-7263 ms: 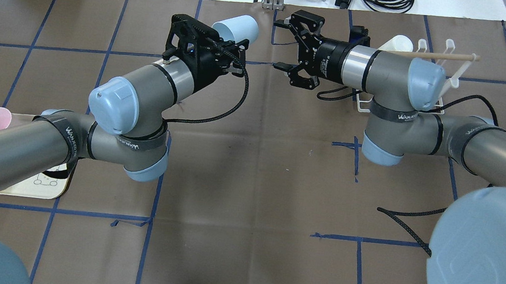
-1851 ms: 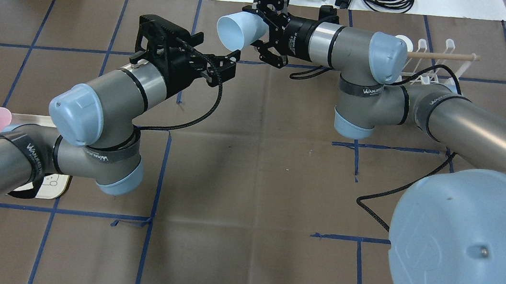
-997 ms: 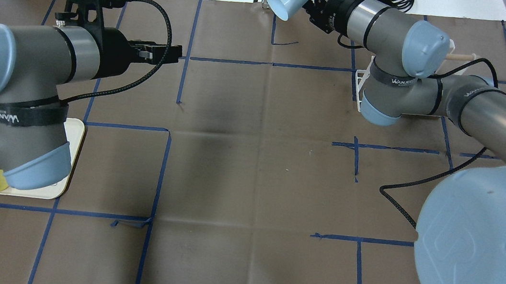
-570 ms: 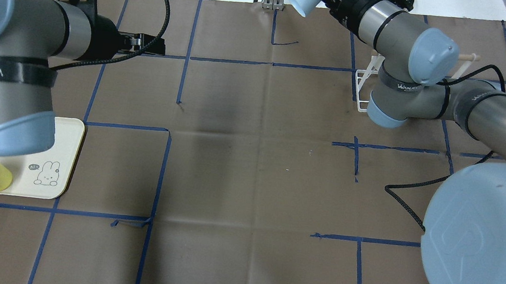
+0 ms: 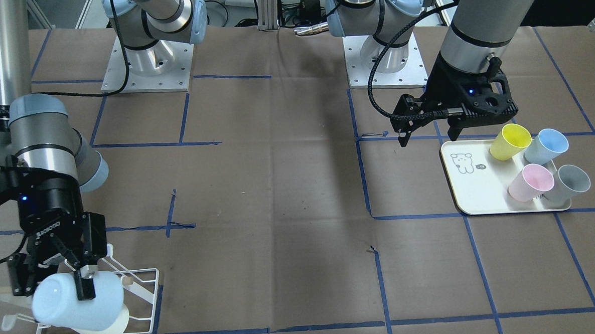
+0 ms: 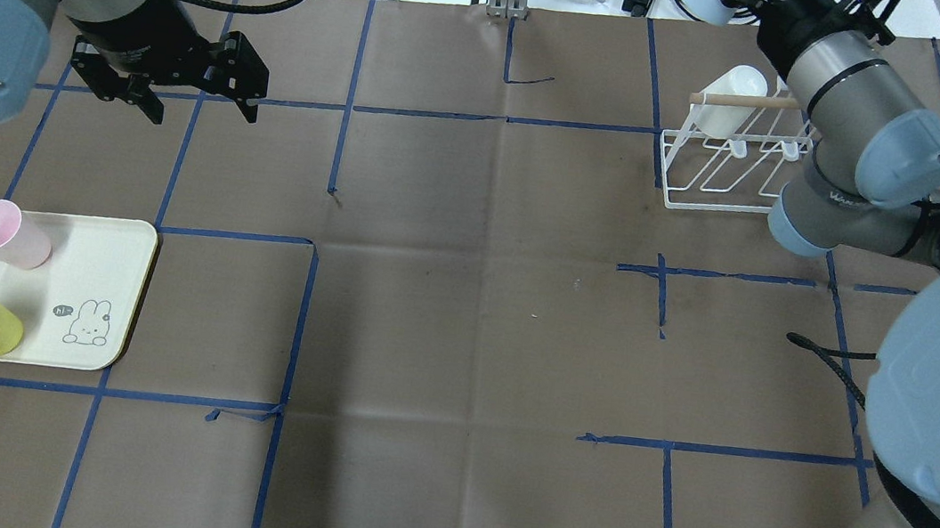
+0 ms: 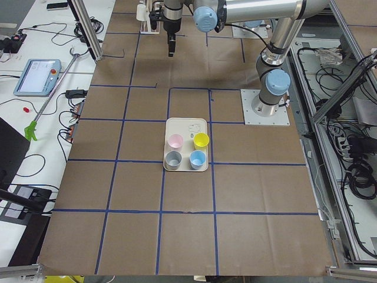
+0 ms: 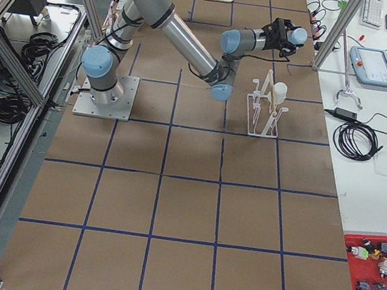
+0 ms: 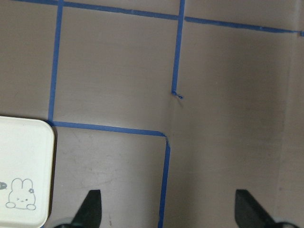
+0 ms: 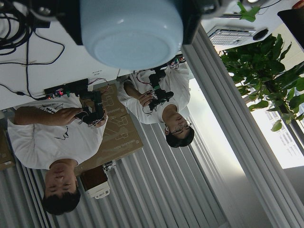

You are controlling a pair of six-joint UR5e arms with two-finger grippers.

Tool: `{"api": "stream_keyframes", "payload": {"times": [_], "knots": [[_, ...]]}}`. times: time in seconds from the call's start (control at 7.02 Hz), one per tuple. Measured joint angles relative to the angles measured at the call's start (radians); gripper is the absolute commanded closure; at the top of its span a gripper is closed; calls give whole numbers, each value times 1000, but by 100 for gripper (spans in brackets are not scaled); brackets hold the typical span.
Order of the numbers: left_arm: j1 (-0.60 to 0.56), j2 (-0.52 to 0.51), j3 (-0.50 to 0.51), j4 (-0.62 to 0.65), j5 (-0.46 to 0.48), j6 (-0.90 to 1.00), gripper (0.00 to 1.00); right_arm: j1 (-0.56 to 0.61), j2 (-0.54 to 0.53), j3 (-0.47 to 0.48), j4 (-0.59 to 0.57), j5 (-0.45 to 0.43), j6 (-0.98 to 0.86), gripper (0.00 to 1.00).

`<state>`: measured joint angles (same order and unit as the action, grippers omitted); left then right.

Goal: Transfer IKEA cup to right arm and place on rack

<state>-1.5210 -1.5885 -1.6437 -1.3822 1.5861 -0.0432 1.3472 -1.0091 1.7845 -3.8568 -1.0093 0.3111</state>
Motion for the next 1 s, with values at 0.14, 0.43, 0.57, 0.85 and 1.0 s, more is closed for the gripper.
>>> {"api": "stream_keyframes", "payload": {"times": [0.14, 0.43, 0.57, 0.85, 1.0], "knots": [[-17, 5, -3, -4, 6, -14, 0, -41, 4, 7, -11, 15, -105, 61], [-37, 20, -9, -1, 7, -47, 0, -113, 15, 41, -13, 40, -279, 61], [-38, 16, -2, -2, 8, -49, 0, -129, 18, 54, -12, 19, -328, 61], [-31, -4, 19, -8, 7, -40, 0, -137, 21, 60, -8, -81, -408, 62], [-27, -10, 25, -8, 6, -33, 0, -139, 28, 57, -4, -132, -429, 64]]}}
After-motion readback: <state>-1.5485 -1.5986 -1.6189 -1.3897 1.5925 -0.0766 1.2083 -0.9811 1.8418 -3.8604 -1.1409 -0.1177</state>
